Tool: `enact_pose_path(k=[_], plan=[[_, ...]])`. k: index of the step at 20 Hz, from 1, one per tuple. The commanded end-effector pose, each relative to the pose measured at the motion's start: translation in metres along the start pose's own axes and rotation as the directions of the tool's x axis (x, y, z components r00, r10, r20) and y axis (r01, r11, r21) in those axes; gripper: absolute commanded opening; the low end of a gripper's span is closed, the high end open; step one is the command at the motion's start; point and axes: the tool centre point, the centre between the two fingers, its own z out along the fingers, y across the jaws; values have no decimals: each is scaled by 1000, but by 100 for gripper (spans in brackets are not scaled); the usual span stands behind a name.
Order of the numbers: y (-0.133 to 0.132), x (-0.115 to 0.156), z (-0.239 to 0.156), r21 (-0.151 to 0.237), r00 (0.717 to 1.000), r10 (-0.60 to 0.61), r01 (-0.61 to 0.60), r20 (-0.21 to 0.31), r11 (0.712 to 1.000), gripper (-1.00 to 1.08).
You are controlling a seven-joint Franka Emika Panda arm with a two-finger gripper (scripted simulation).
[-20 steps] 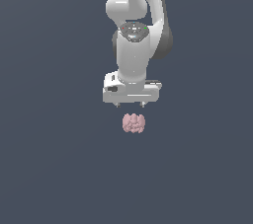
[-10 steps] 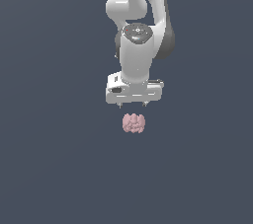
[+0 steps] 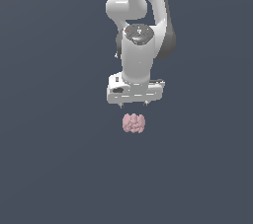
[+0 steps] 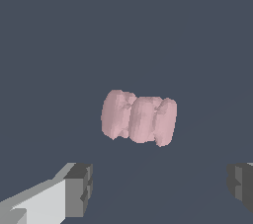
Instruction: Pick up the object and move it to a goal position.
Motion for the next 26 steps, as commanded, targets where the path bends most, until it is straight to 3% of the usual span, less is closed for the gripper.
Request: enact_pose_path(k=[1, 9, 15, 20, 26], plan=[[0, 0, 0, 0, 1000, -12, 12, 0, 1000, 100], [0, 2, 4, -2, 994, -111, 111, 2, 994, 100], [0, 3, 9, -4, 971, -238, 238, 5, 971, 100], [0, 5, 14, -4, 929, -369, 369, 7, 929, 100], [0, 8, 20, -3, 855, -518, 518, 10, 855, 100]])
